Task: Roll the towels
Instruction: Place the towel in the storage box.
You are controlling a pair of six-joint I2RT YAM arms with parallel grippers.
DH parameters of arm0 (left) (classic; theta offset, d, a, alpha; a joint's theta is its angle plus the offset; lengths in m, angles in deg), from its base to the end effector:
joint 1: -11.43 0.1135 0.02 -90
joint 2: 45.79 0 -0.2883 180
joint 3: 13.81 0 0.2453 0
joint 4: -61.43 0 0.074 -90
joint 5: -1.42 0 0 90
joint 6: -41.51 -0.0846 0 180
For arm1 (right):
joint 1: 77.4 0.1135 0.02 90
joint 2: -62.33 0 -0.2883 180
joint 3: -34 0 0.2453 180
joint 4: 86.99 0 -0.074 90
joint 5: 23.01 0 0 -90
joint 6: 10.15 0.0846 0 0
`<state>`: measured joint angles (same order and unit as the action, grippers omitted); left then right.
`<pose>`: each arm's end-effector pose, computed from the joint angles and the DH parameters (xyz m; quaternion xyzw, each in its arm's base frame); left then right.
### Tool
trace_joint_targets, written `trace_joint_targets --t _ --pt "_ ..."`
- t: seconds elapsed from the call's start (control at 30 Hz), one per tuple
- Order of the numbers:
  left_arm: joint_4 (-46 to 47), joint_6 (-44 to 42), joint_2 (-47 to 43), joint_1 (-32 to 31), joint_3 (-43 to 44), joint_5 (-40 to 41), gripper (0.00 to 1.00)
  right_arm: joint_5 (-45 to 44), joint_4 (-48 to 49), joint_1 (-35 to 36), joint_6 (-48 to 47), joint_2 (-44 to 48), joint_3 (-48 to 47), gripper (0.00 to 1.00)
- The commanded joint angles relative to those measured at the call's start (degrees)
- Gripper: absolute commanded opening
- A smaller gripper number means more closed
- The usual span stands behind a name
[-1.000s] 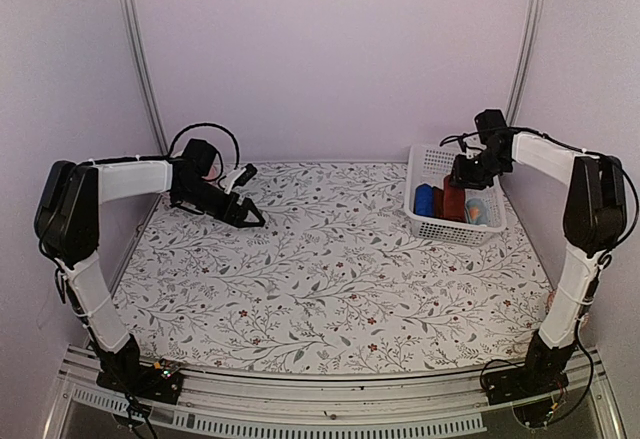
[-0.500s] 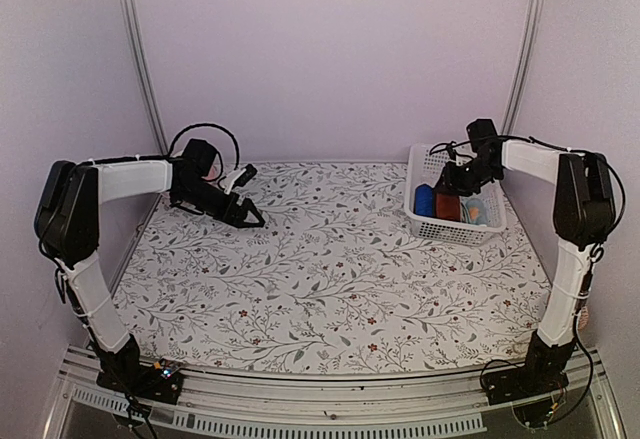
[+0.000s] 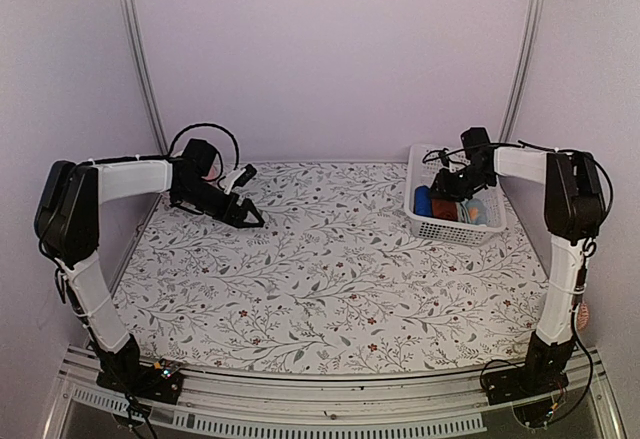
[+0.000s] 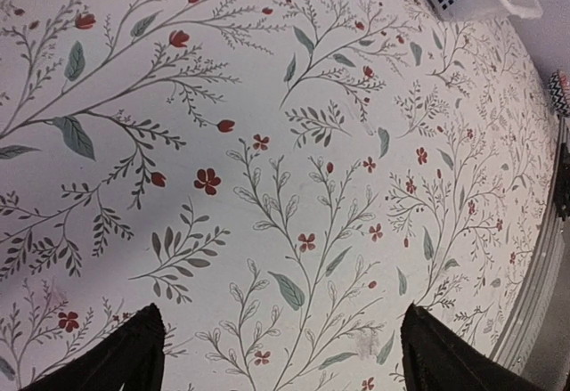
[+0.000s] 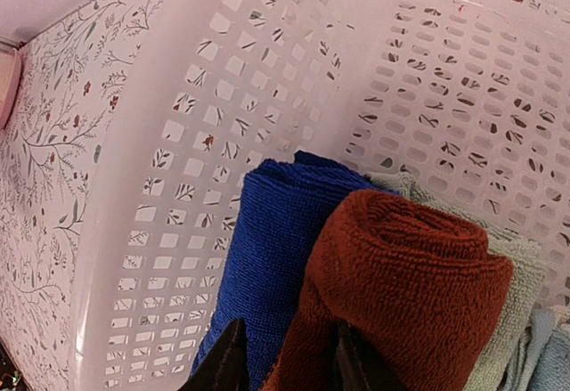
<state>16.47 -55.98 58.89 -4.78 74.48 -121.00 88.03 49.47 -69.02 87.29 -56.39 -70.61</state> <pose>0.3696 -0.1547 0.1956 0.2587 0.8964 -0.2878 0.2163 0.4688 0.0998 0.1773 -0.0586 0.9438 0.2114 0.2472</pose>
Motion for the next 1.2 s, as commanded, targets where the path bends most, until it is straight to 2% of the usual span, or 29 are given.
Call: trace_joint_targets --t 0.0,0.57,1.17 --pt "-0.4 -0.8 0.2 0.3 1.6 0.9 0.92 1.7 -3.4 1.9 -1.2 -5.5 2.5 0.34" --pt "-2.0 -2.3 -0.9 0.4 3.4 3.6 0.92 -0.7 -4.7 2.6 -1.2 5.1 2.8 0.38" --pt "-2.2 -2.3 -0.7 0.4 3.2 3.2 0.93 -6.7 -5.4 1.4 -0.1 7.8 1.9 0.39"
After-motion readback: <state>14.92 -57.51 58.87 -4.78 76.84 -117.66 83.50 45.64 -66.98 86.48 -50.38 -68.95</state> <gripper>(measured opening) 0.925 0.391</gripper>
